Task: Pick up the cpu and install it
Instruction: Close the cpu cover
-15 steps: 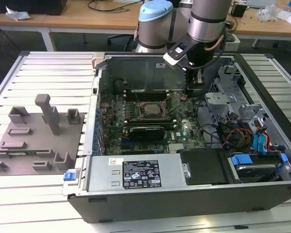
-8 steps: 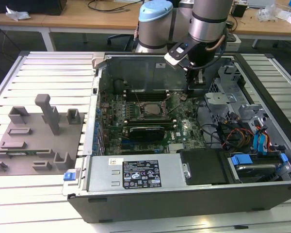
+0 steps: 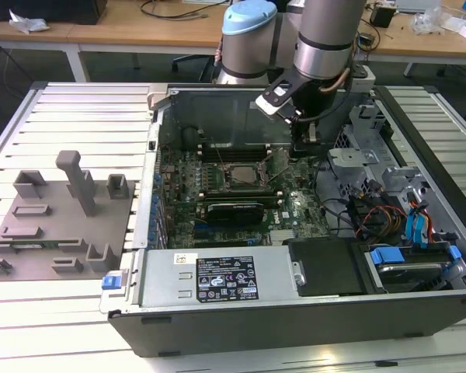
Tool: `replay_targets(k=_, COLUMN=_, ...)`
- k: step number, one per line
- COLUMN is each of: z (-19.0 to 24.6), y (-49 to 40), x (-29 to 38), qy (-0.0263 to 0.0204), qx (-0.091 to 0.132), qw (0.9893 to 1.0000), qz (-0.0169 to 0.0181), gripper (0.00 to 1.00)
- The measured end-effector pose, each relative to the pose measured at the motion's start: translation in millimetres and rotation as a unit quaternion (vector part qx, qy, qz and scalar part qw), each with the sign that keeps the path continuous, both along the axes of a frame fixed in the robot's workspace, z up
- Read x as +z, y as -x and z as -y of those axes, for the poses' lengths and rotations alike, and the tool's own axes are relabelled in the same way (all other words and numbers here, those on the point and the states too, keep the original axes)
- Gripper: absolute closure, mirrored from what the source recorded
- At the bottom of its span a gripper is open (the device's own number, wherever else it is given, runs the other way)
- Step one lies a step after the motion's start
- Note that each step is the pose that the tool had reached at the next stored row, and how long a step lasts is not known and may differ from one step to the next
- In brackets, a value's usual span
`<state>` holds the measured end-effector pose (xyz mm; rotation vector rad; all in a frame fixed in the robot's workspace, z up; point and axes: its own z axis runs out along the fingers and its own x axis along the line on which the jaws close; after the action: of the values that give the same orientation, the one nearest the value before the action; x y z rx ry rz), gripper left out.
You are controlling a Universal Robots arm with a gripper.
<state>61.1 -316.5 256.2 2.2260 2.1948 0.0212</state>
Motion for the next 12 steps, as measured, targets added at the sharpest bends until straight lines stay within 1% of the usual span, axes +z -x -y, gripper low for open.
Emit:
replay_targets(k=2, z=0.0, y=7.6, x=0.1, qy=0.0001, qx=0.0, qw=1.0, qz=0.0002, gripper=0.89)
replay_targets(k=7, z=-0.3, y=18.3, x=0.1, qy=0.0001, qx=0.0, qw=1.0, qz=0.001, gripper=0.89)
replay_targets(k=12, z=-0.8, y=29.1, x=0.1, qy=0.0001, qx=0.0, qw=1.0, qz=0.0026, gripper=0.89)
